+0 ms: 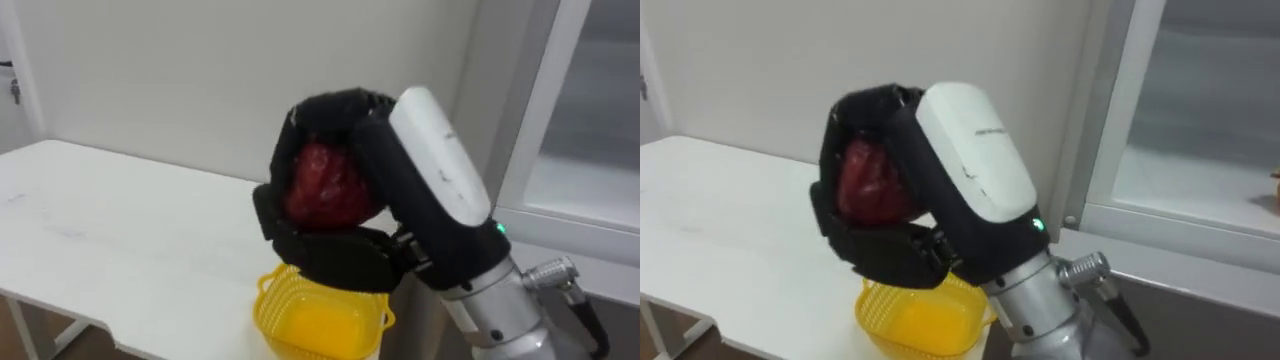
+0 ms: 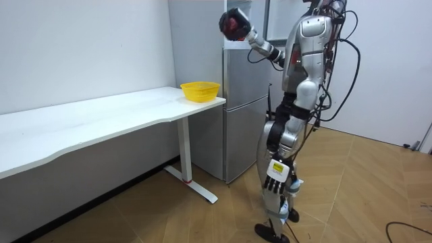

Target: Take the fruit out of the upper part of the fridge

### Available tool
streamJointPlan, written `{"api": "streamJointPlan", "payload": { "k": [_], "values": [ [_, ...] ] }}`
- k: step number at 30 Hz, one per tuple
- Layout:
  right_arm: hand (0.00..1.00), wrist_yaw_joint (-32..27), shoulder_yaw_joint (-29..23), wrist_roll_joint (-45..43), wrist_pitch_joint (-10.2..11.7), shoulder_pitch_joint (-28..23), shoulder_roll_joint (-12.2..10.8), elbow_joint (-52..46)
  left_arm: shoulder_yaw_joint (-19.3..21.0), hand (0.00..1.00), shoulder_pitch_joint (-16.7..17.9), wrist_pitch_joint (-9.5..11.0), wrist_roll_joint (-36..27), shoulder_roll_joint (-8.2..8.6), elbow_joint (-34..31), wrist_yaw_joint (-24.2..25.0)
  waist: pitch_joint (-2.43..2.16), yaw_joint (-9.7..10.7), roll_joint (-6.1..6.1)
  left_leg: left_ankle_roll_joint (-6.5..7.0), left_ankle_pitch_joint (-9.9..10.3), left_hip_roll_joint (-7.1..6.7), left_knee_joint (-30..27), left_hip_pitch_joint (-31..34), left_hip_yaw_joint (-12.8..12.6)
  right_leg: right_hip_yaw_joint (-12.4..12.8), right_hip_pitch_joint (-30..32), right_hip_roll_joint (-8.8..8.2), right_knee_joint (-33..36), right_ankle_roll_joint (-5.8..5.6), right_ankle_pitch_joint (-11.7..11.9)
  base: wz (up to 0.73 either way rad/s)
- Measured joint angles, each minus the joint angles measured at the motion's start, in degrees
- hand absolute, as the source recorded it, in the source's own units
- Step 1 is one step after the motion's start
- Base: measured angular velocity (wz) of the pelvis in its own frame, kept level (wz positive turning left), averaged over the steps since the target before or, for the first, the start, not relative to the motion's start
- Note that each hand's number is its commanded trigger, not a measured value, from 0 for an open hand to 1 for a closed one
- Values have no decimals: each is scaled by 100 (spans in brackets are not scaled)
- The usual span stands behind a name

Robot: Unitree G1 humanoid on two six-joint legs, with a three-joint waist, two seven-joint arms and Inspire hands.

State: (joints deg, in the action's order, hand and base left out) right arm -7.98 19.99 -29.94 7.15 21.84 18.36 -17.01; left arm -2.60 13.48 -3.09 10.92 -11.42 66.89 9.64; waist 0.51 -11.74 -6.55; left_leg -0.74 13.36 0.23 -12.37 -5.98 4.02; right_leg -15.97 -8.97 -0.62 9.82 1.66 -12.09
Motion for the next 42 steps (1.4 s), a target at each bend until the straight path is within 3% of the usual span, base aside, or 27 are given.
{"api": "streamJointPlan", "payload": {
  "k": [4,9,11,14,17,22,26,32,42],
  "values": [
    [100,120,9,20,-183,3,102,441,-60,0,-6,-45,-3,-102,-6,2,-8,-145,-196,4,-2,-26,-59,72,126,-121,-36,-12,-2,-2,1,15],
    [100,177,9,29,-178,6,235,935,-50,0,119,-42,-3,-208,-153,16,22,-268,-306,6,-5,-40,-107,31,271,-187,-117,-17,-3,-5,0,16],
    [100,183,9,92,-178,5,324,1232,-35,0,138,-33,-3,-275,-204,63,41,-287,-350,6,-5,-52,-109,58,344,-330,-119,-33,1,-8,-2,16],
    [100,184,6,94,-165,14,478,1592,-21,0,172,-33,-2,-363,-280,101,33,-292,-415,6,-6,-85,-123,178,447,-457,-99,-55,3,-26,-13,18],
    [100,164,-1,92,-187,80,608,2156,13,0,173,-37,-2,-439,-281,102,56,-448,-505,6,-5,-98,-127,200,488,-472,-99,-56,15,-38,-20,9],
    [100,138,2,91,-225,160,621,2953,12,0,236,-77,0,-497,-267,106,30,-611,-627,4,-7,-123,-148,227,603,-573,-123,-67,10,-42,-22,11],
    [100,56,3,92,-276,198,621,3327,14,0,269,-151,0,-563,-265,115,82,-725,-706,1,-15,-154,-163,231,738,-688,-180,-83,-8,-67,-37,16],
    [100,34,310,410,-353,215,625,3857,58,0,281,-176,46,-608,-288,184,87,-903,-765,3,-13,-193,-246,234,818,-764,-211,-111,-4,-85,-48,7],
    [100,66,421,465,-420,215,625,4123,422,0,310,-203,390,-602,-451,256,119,-943,-729,7,-6,-216,-307,367,869,-795,-174,-111,-12,-91,-51,3]
  ]
}}
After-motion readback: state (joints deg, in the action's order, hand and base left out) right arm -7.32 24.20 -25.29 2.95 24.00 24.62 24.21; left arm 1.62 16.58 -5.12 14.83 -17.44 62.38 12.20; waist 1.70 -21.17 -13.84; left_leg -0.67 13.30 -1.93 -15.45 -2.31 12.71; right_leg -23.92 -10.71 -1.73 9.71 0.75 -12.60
